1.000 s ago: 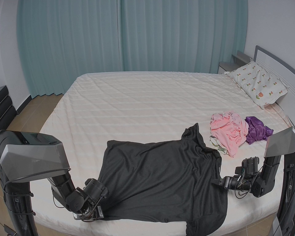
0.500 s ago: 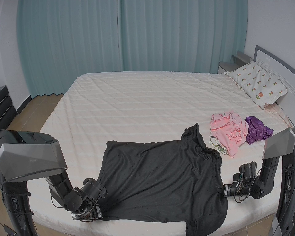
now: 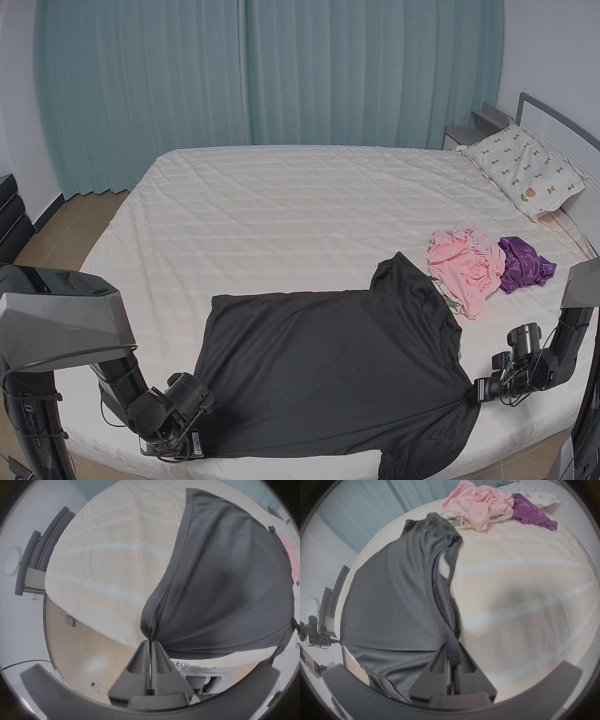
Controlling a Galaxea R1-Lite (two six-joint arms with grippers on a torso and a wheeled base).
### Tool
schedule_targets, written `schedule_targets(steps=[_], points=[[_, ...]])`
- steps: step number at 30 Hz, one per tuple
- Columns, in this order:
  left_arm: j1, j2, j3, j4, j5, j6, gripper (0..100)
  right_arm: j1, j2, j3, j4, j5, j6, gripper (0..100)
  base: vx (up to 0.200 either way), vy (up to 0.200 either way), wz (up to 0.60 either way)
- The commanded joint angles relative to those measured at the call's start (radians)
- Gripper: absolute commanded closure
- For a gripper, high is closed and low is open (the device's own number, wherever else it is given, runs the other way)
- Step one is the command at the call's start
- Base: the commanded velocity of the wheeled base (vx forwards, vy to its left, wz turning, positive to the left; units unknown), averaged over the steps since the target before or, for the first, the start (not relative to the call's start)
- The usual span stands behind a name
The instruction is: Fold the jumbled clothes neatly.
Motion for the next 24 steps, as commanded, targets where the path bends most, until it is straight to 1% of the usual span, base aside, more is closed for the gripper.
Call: schedule_targets(steps=[1,10,11,17,19,21,24], points=[[-0.025,-0.02,0.002,0.027,-0.022,0.001,100,-0.027,-0.021,-0.013,0.001,0.0,-0.004,100,0.0,0.0,0.0],[-0.033,-0.023,0.0,0.032,-0.047,0.0,100,-0.024,0.005,-0.011,0.005,0.0,-0.029,100,0.0,0.0,0.0],[-0.033,-0.023,0.002,0.032,-0.054,0.0,0,-0.023,0.008,-0.013,0.004,0.0,-0.032,0,0.0,0.0,0.0],[-0.031,-0.032,-0.001,0.032,-0.056,0.0,0,-0.021,-0.004,-0.013,-0.006,0.012,-0.026,0,0.0,0.0,0.0],[-0.019,-0.064,-0.012,0.027,-0.057,-0.004,0,-0.029,-0.021,-0.016,-0.013,0.012,-0.017,0,0.0,0.0,0.0],[0.004,-0.103,-0.016,0.018,-0.059,-0.005,0,-0.029,-0.047,-0.028,-0.022,0.012,0.017,0,0.0,0.0,0.0],[0.039,-0.163,-0.029,-0.019,-0.093,-0.008,0,-0.032,-0.096,-0.059,-0.032,0.012,0.112,0,0.0,0.0,0.0]])
